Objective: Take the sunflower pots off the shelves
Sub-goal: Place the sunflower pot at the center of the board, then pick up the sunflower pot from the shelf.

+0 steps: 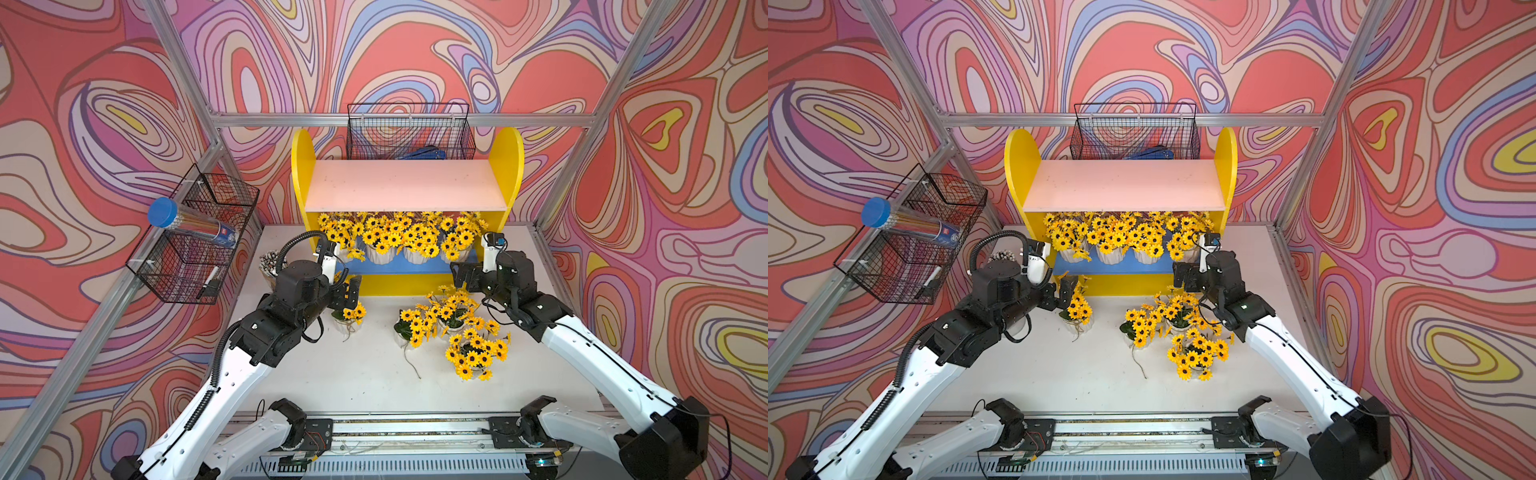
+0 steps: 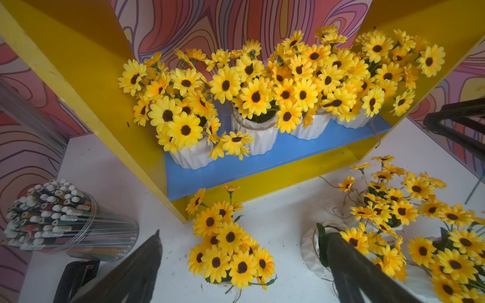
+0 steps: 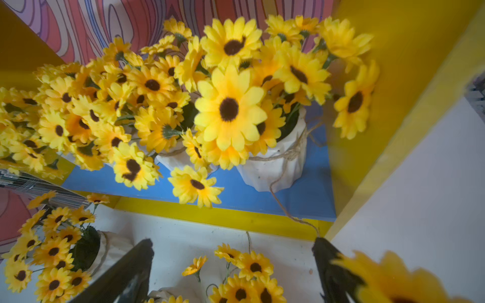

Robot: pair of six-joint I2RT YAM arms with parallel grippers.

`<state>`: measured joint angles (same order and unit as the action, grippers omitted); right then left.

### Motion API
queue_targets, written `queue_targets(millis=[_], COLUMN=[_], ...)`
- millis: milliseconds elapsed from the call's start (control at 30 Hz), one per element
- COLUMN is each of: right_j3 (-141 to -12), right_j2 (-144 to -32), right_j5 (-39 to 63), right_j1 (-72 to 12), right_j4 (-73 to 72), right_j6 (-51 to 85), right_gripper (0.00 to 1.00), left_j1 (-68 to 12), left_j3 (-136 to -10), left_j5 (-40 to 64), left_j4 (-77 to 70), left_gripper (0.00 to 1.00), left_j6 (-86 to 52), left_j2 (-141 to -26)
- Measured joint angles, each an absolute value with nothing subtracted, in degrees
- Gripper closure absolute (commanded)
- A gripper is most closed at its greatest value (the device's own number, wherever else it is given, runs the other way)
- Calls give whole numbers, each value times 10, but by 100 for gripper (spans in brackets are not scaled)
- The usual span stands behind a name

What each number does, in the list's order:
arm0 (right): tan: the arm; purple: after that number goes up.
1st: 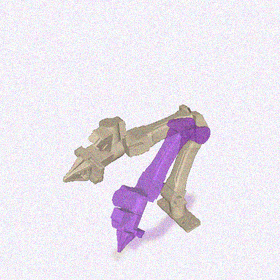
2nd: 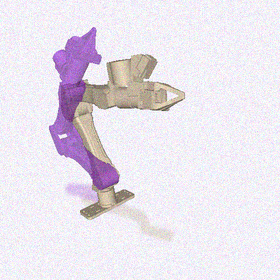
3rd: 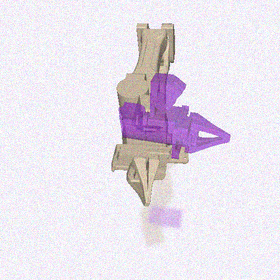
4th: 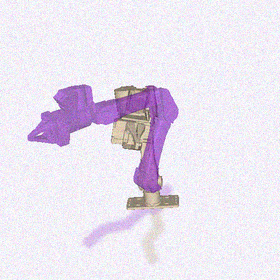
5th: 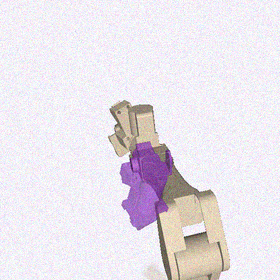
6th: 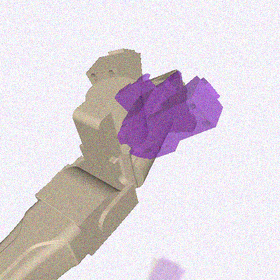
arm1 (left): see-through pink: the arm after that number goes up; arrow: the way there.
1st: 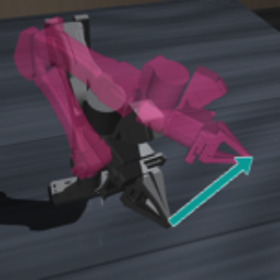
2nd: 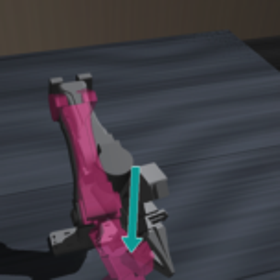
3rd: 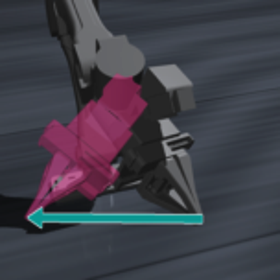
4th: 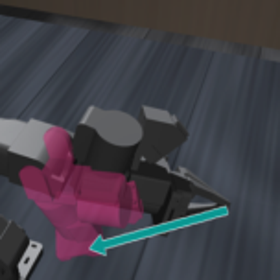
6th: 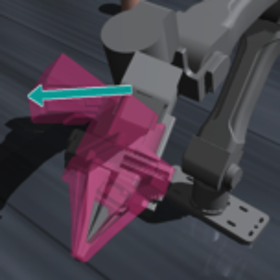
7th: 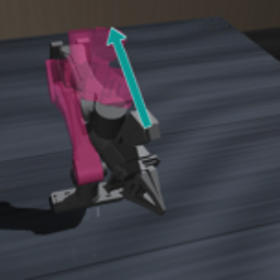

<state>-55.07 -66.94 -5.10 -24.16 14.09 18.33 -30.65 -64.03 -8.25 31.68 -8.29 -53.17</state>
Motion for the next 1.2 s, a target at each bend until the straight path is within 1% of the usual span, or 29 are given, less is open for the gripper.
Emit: queue_targets(millis=[233,467,667,1000,1200], right_j3=[-566,-623,-635,-702,-717], right_j2=[-752,-824,-851,-914,-926], right_j5=[-75,-113,-142,-182,-194], right_j1=[-242,-242,-243,-244,-244], right_j4=[98,80,69,65,65], right_j6=[178,177,177,176,171], right_gripper=[2,2,2,2,2], left_j1=[-305,-303,-303,-303,-303], left_j3=[-623,-617,-613,-609,-608], left_j5=[-65,-49,-40,-29,-28], left_j4=[313,305,302,298,296], left_gripper=[0,0,0,0,0], left_j6=[-84,-84,-84,-86,-86], left_j2=[-529,-528,-526,-522,-517])
